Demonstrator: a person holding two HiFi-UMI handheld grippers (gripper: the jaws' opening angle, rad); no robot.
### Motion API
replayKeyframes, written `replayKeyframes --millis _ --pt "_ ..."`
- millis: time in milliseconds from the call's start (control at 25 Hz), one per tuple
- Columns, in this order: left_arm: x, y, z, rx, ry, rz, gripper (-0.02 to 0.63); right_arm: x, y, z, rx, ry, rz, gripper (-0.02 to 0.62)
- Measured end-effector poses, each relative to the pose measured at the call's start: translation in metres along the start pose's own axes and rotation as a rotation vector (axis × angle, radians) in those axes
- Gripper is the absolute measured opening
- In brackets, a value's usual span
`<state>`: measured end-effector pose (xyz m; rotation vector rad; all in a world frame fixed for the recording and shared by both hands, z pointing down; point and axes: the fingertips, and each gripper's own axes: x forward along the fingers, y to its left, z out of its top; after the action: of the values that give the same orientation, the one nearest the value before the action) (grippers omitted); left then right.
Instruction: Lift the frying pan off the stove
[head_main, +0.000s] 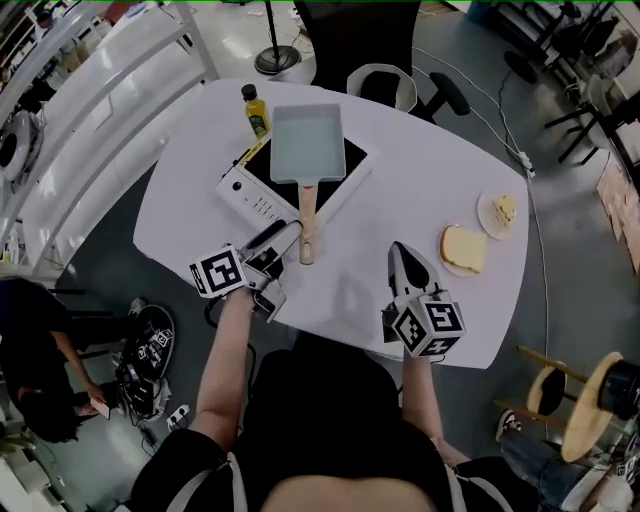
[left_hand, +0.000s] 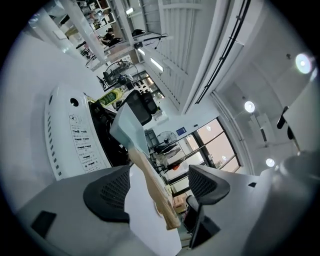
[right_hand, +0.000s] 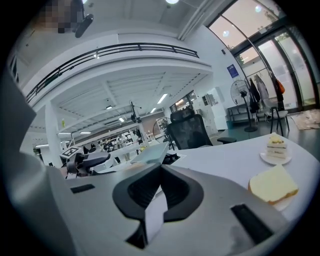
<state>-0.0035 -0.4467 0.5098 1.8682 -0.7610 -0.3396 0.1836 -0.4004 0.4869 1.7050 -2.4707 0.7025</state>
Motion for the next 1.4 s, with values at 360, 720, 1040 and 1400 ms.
replayKeyframes --millis 360,720,1040,1400 --pt "0.047 0.018 -0.003 -0.169 0.082 -0.057 0.376 0.049 -0.029 -0.007 0.050 0.042 0.014 0.005" --pt "0.073 0.021 -0.014 -0.214 0.198 -0.146 0.376 0.078 -0.047 -0.017 0.072 0.075 0.010 0.005" --pt "0.078 0.026 -0.016 -0.158 0.256 -0.076 0.190 0.086 -0.050 -0.025 0.084 0.088 0.010 0.005" --pt "0.072 0.030 -0.020 -0.067 0.335 -0.046 0.181 0.086 -0.039 -0.025 0.072 0.101 -0.008 0.005"
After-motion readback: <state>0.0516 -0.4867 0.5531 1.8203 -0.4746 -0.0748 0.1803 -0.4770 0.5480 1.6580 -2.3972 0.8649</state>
